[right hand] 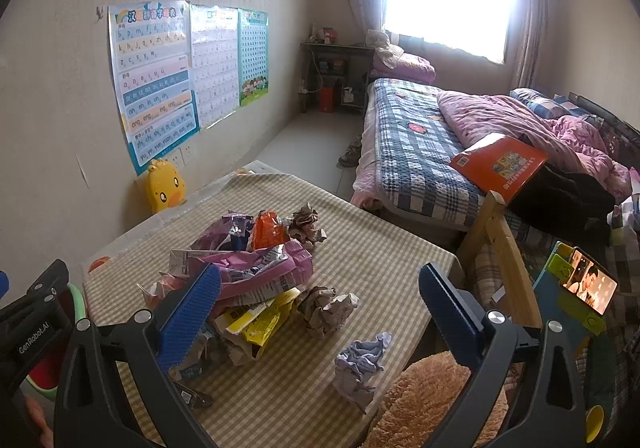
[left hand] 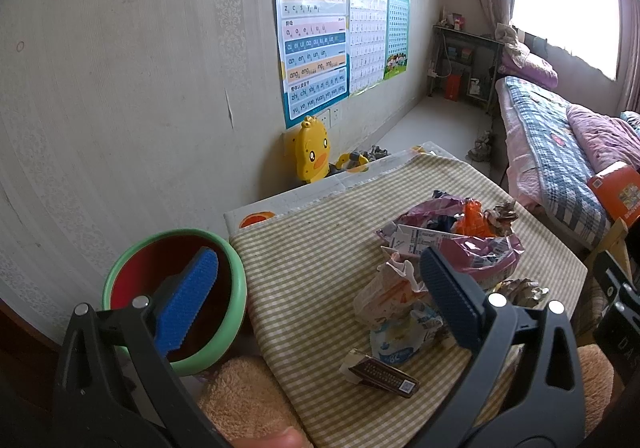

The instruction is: Collect trash

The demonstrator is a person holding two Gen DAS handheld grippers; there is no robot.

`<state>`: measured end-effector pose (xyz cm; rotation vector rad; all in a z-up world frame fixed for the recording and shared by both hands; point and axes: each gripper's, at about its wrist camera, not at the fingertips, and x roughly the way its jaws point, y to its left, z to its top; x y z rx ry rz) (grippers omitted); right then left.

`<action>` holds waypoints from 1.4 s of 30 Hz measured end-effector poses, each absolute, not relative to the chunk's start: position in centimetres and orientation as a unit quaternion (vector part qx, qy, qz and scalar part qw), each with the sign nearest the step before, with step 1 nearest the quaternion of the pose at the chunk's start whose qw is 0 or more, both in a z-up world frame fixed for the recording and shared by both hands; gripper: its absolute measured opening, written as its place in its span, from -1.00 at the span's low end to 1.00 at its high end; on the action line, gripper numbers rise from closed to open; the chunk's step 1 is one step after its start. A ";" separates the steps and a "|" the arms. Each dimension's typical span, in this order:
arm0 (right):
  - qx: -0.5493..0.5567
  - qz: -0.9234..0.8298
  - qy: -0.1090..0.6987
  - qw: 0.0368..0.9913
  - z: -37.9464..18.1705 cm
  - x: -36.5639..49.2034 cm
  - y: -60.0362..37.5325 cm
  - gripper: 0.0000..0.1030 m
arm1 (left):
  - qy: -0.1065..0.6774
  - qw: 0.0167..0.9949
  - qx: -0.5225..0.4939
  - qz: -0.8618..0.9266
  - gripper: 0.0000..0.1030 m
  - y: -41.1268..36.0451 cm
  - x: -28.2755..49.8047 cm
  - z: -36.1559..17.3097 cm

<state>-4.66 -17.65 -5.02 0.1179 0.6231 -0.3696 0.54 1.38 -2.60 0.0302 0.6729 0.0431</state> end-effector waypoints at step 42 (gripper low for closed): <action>0.082 -0.200 0.386 0.897 -11.7 -5.1 -23.9 0.84 | 0.608 0.783 -0.123 -0.049 0.71 -0.1 3.5 -17.9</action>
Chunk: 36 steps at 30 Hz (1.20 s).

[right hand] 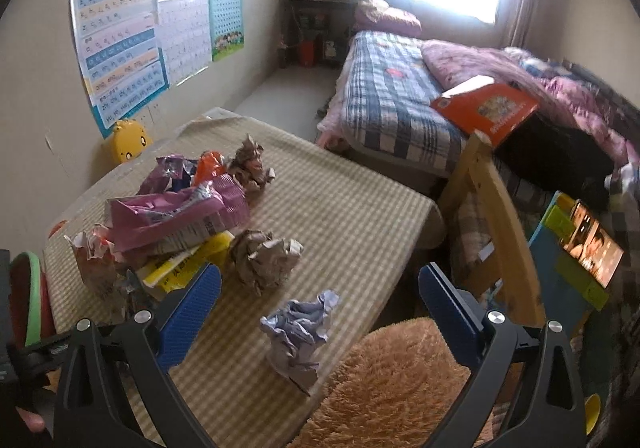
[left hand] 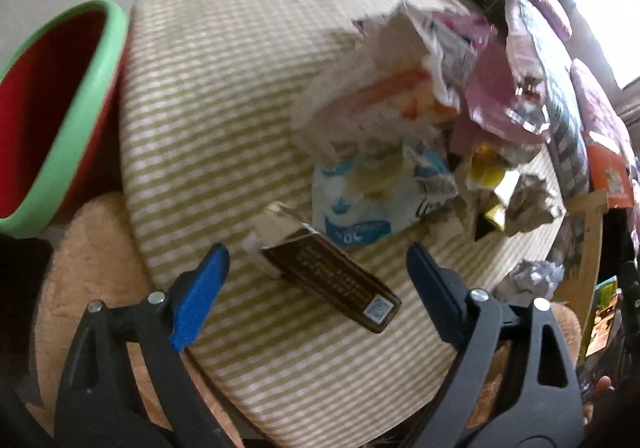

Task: Collect trash
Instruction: 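Grasp the brown snack box with the left gripper, then carry the brown box into the red bucket with the left gripper while the right gripper grasps crumpled paper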

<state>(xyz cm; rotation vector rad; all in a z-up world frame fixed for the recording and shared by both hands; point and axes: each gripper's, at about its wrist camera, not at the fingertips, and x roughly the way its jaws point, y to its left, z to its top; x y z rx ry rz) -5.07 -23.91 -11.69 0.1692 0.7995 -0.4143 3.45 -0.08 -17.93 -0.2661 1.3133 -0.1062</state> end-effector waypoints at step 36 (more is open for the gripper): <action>0.170 -0.088 0.459 0.867 -15.2 1.4 -25.4 -0.73 | 0.391 0.914 0.048 -0.094 -0.53 -0.4 1.2 -7.0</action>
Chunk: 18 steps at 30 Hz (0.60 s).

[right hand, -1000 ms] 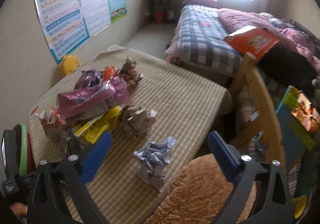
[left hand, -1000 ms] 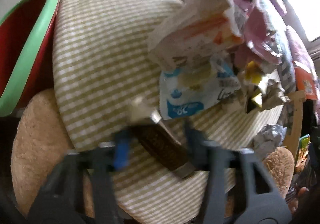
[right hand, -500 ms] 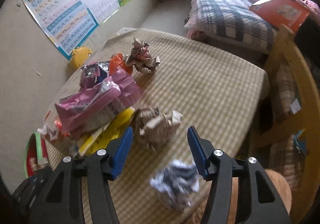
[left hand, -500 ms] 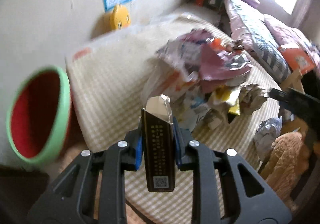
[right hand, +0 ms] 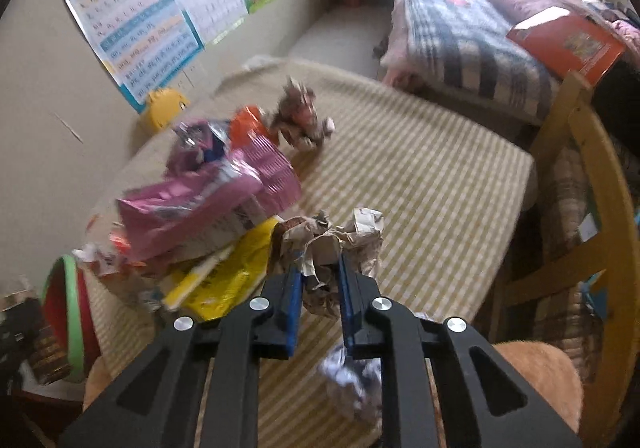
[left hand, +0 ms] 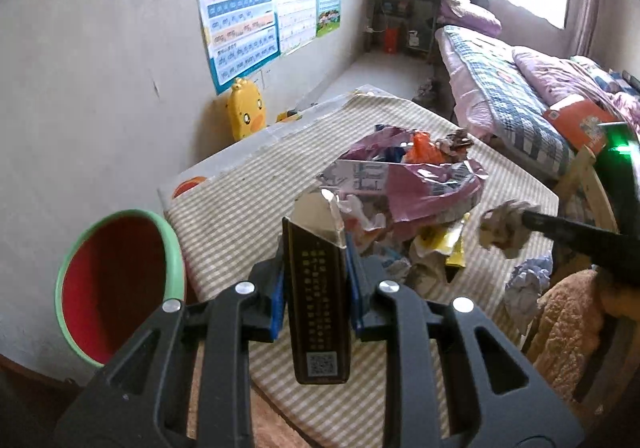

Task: Collect trash
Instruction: 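Carry the brown box into the red bucket with the left gripper while the right gripper grasps crumpled paper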

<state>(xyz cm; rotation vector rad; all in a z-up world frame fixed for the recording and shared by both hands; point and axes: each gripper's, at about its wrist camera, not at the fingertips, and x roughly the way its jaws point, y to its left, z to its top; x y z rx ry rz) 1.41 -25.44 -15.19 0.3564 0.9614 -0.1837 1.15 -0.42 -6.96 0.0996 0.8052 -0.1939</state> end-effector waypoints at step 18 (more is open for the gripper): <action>0.104 0.127 0.435 0.885 -8.2 1.7 -7.0 -0.72 | 0.439 0.893 -0.030 0.088 -0.53 19.8 3.6 -11.0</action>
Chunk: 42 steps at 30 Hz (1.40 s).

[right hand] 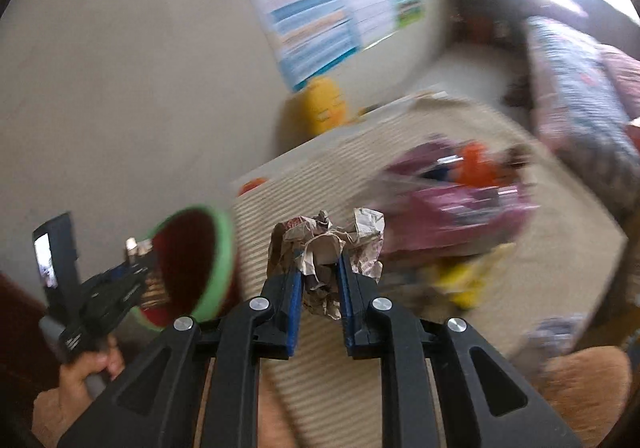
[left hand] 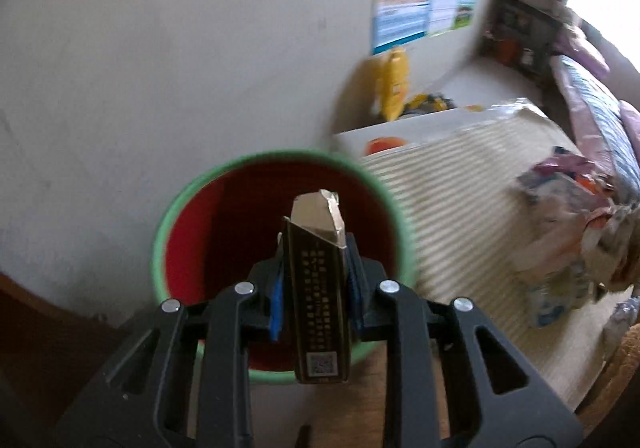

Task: Collect trash
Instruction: 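Carry the brown box into the red bucket with the left gripper while the right gripper grasps crumpled paper, then move the left gripper back over the table toward the white wrapper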

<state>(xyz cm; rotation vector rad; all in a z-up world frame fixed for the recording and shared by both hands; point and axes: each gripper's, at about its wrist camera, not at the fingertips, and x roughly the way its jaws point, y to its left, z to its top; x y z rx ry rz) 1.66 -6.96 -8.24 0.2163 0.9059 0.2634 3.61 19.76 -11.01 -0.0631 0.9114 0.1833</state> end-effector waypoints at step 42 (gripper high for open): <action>0.094 0.057 0.471 0.875 -11.9 2.1 -9.2 0.05 | 0.465 0.882 -0.067 0.012 0.34 17.1 3.3 -12.2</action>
